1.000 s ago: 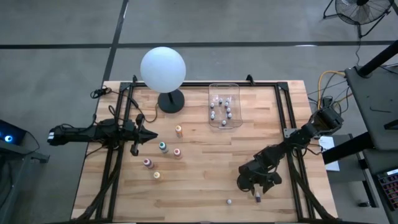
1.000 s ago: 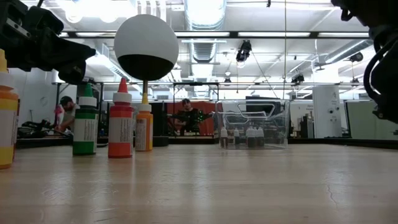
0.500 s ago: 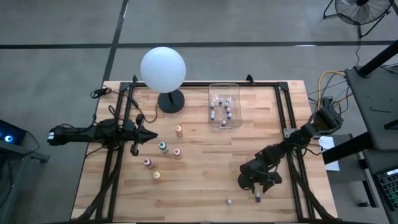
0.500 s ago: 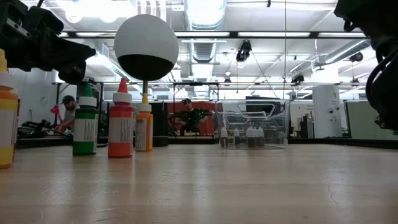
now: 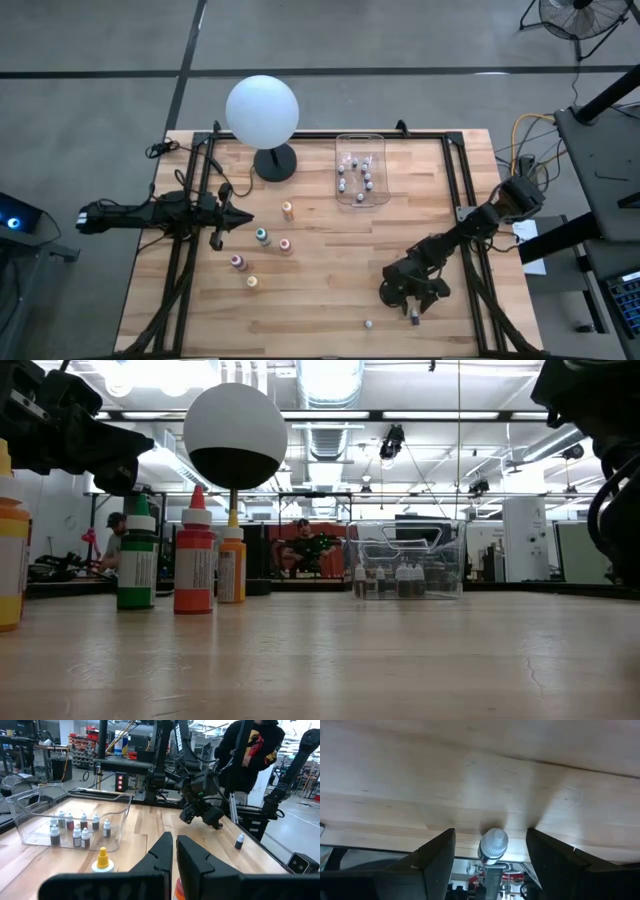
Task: Pick & Place food coloring
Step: Put the small red food coloring bottle into the transparent bin
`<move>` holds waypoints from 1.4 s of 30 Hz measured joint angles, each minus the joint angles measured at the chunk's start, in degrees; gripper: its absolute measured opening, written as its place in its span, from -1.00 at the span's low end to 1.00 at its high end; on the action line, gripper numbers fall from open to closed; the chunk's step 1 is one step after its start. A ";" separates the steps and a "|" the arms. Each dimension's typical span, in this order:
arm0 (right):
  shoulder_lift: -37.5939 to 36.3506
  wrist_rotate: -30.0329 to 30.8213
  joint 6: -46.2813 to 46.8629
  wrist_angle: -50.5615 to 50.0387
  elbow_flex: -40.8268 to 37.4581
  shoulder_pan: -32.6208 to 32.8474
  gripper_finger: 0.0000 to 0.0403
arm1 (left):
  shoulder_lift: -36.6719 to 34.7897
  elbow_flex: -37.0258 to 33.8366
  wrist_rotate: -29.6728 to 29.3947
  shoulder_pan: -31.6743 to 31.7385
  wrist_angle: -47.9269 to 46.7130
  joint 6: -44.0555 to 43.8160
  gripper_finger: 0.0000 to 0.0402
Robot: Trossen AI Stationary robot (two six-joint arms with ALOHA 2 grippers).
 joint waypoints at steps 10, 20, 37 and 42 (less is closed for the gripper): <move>0.02 -0.09 0.00 -0.02 0.00 0.36 0.06 | 0.00 -0.02 0.00 0.01 -0.01 0.01 -1.00; 0.02 -0.24 -1.06 -0.20 -0.02 0.40 -0.28 | 0.00 -0.01 0.00 0.00 -0.02 0.02 -1.00; -0.63 0.75 -6.15 0.02 0.02 0.24 -0.74 | 0.00 -0.01 0.00 0.00 -0.02 0.01 -1.00; -1.92 2.31 -8.06 -0.22 0.07 -0.03 -0.73 | 0.00 0.00 0.00 0.00 -0.02 0.00 -1.00</move>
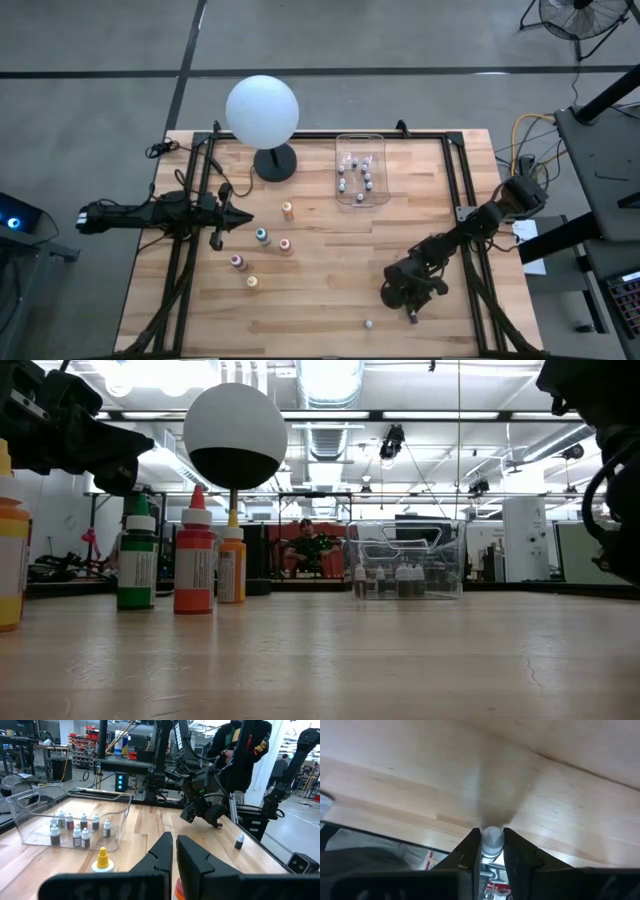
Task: Pick & Place food coloring
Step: Put the small red food coloring bottle into the transparent bin
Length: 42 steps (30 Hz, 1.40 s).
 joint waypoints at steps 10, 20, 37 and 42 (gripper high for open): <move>-4.90 2.19 -16.46 -6.29 0.02 -4.62 -0.75 | 0.00 -0.02 0.00 0.00 0.00 0.00 -1.00; -11.95 3.78 -42.38 -13.14 0.02 -12.57 -0.76 | 0.00 -0.02 0.00 0.00 0.00 0.02 -1.00; -21.30 8.79 -70.60 -33.22 7.31 -19.79 -0.77 | 0.00 -0.02 0.00 0.01 0.00 0.01 -1.00; -21.34 12.54 -77.21 -37.29 13.47 -20.98 -0.77 | 0.00 -0.02 0.00 0.00 0.00 0.02 -1.00</move>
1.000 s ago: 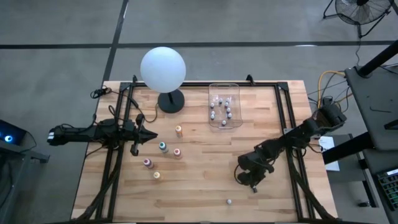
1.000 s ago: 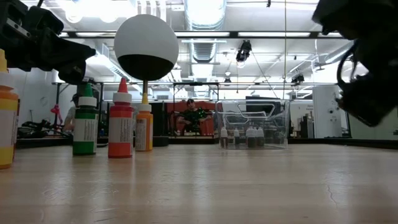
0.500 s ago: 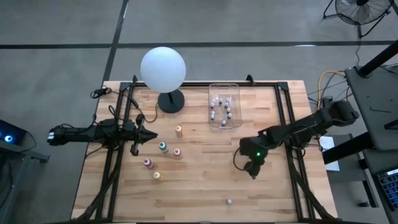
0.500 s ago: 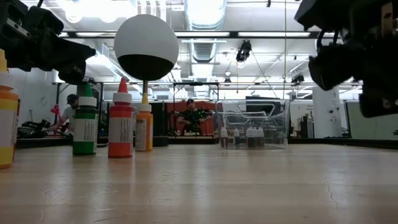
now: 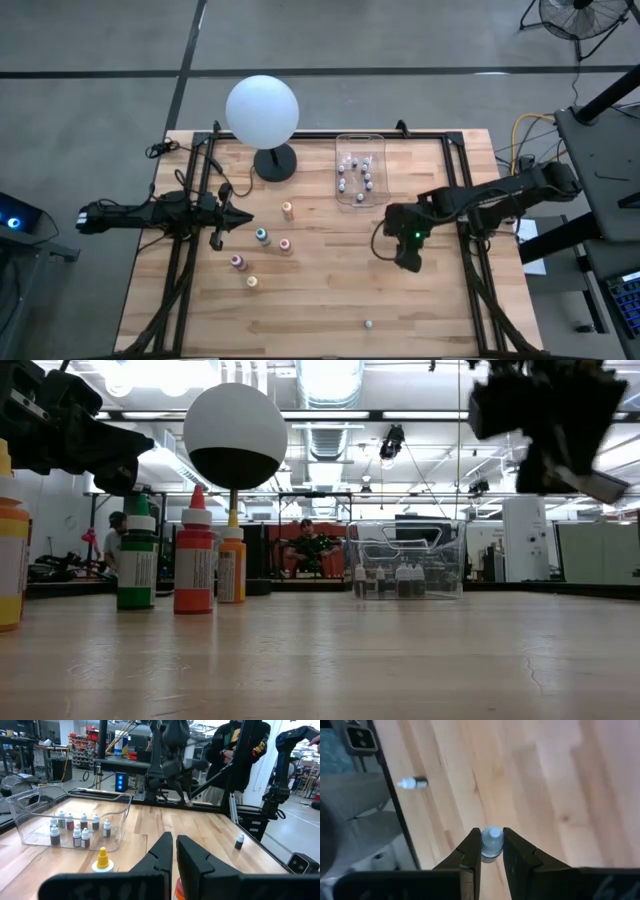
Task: Pick & Place food coloring
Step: Put the small red food coloring bottle into the transparent bin
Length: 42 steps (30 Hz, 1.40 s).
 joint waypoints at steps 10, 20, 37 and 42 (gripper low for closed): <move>0.00 7.87 -11.76 -12.63 15.76 -4.46 -0.77 | 0.00 0.00 0.00 0.02 0.00 -0.02 -1.00; 3.18 14.28 -21.72 -24.46 30.59 -7.73 -0.77 | 0.00 0.00 0.00 0.00 0.00 -0.02 -1.00; 8.18 17.95 -33.16 -25.53 44.73 -12.88 -0.77 | 0.00 0.01 0.00 0.00 0.00 -0.01 -1.00; 9.34 17.84 -36.24 -27.63 47.65 -16.44 -0.77 | 0.00 0.00 0.00 0.01 0.00 -0.02 -1.00</move>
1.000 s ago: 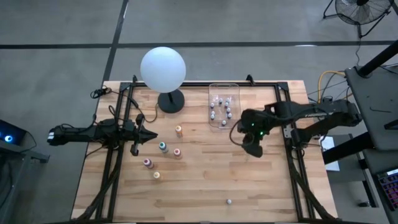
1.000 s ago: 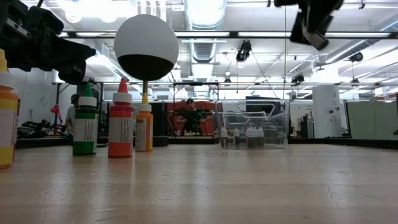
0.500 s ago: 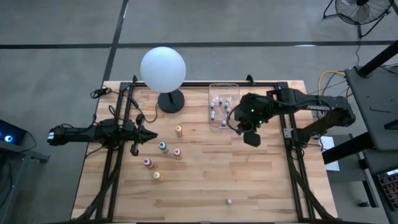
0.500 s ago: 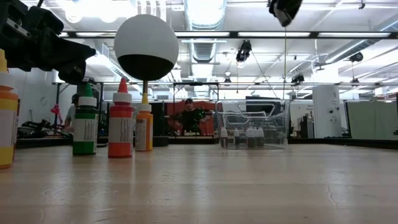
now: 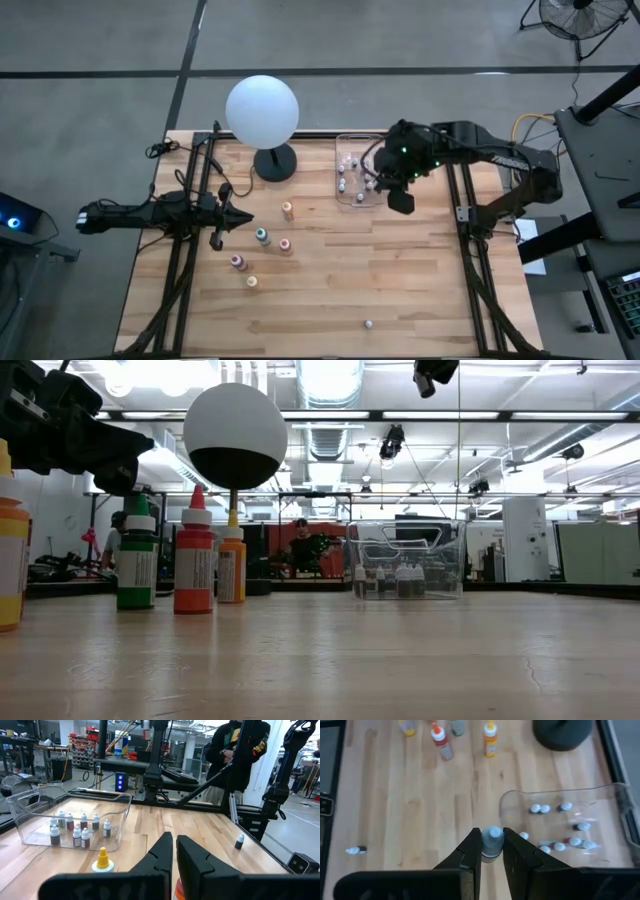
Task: Pick & Place food coloring
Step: Put the small red food coloring bottle into the transparent bin
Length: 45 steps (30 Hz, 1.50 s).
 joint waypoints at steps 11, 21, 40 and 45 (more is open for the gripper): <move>3.07 0.03 -5.16 0.90 2.66 -10.37 -0.77 | 0.00 0.00 0.00 -0.01 0.00 0.01 -1.00; 9.58 -0.10 -6.03 9.12 2.52 -19.24 -0.77 | 0.00 0.02 0.00 0.00 0.00 -0.01 -1.00; 16.65 -0.26 -2.72 22.94 -4.77 -25.01 -0.77 | 0.00 0.00 0.00 0.00 0.00 0.01 -1.00; 16.60 -0.23 -2.70 26.68 -8.52 -24.98 -0.77 | 0.00 0.01 0.00 0.00 0.00 0.01 -1.00</move>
